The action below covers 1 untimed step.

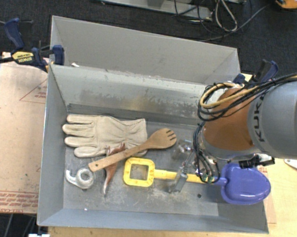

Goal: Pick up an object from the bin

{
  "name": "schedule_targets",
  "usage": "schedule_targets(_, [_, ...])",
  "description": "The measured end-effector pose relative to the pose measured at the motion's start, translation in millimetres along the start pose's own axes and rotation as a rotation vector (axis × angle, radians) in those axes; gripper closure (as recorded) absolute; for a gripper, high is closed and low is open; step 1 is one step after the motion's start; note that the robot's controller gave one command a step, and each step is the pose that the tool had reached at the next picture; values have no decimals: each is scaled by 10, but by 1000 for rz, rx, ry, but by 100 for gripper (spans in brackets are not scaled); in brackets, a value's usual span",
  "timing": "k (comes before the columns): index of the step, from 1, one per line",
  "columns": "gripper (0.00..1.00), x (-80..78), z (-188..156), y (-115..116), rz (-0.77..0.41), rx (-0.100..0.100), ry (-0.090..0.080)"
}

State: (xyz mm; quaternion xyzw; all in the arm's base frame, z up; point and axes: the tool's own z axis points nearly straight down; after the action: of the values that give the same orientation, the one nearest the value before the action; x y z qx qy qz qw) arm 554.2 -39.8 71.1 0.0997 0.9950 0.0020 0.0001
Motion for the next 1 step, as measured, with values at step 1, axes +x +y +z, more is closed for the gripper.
schedule_targets(1, [0,41,10,91,88,-1,-12])
